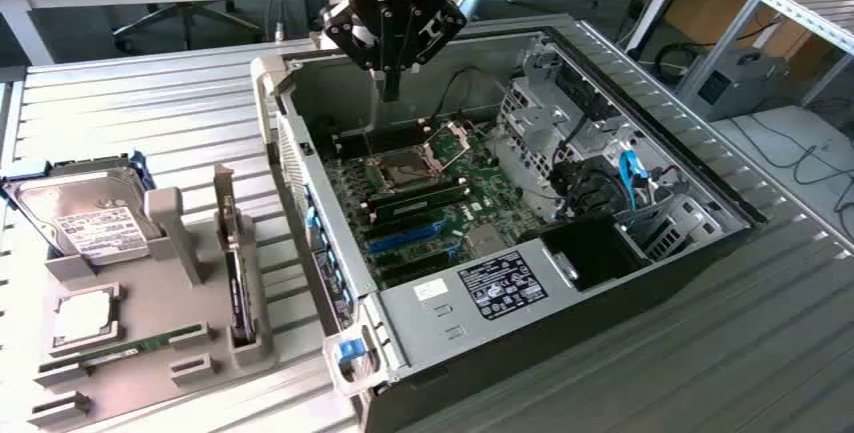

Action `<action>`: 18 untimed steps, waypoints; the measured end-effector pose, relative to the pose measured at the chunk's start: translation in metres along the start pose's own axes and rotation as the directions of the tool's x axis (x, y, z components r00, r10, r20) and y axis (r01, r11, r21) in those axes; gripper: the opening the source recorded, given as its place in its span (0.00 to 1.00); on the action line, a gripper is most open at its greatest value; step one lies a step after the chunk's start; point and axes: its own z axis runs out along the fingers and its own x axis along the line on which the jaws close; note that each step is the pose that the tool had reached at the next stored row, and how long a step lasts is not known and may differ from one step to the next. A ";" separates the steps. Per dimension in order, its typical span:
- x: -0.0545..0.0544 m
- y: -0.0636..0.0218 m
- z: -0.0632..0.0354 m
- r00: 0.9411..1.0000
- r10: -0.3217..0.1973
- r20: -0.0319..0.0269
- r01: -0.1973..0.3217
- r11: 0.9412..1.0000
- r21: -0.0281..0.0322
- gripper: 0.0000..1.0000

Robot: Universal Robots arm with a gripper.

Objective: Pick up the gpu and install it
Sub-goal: 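Reach for the gpu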

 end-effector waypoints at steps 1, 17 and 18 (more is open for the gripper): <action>0.000 0.0000 0.0000 1.000 0.000 0.000 0.000 1.000 0.000 0.11; 0.005 -0.0003 -0.0002 1.000 0.000 0.000 0.000 1.000 0.000 0.11; 0.005 -0.0004 -0.0002 1.000 0.000 0.000 0.000 1.000 0.000 0.11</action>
